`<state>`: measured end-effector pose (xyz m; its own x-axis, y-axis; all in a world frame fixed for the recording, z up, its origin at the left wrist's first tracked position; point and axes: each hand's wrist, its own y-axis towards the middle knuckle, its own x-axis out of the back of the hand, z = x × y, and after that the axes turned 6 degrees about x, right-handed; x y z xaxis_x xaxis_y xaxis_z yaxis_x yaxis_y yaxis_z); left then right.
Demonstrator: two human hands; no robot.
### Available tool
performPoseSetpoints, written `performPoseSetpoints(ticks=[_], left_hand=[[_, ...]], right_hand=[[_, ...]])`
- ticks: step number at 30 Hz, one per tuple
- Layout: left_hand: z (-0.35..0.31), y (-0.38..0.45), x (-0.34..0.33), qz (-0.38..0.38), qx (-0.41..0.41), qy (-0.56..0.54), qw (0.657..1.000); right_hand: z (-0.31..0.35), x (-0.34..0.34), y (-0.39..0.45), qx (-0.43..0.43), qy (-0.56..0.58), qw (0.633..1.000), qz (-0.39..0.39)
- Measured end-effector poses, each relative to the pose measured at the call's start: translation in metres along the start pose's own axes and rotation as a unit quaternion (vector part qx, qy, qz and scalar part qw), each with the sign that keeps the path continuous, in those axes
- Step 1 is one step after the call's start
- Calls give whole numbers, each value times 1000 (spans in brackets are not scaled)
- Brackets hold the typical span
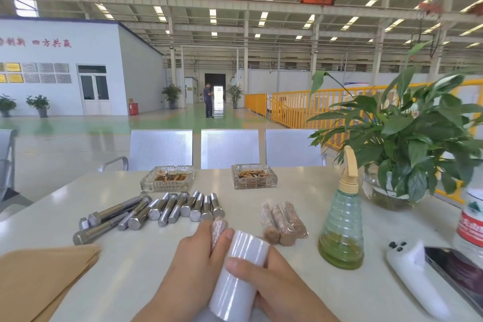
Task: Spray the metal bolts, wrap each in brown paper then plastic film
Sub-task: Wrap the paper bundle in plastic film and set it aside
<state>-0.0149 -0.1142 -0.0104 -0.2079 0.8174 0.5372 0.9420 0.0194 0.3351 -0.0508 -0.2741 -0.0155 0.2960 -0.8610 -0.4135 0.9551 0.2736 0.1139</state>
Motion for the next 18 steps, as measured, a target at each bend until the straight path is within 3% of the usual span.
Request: performPoseSetpoints(ticks=[3, 6, 9, 12, 18], left_hand=[[-3, -1, 8, 19, 71, -16, 997], [-7, 1, 21, 131, 147, -120, 973], [-2, 3, 30, 164, 104, -112, 975], [-3, -1, 32, 106, 18, -40, 993], [-4, -3, 26, 155, 47, -112, 980]], right_hand=[[2, 3, 2, -5, 6, 1000, 8], [5, 6, 4, -11, 21, 999, -35], [9, 6, 1, -19, 40, 998, -45], [12, 2, 0, -15, 25, 998, -48], [20, -4, -8, -2, 72, 997, 4]])
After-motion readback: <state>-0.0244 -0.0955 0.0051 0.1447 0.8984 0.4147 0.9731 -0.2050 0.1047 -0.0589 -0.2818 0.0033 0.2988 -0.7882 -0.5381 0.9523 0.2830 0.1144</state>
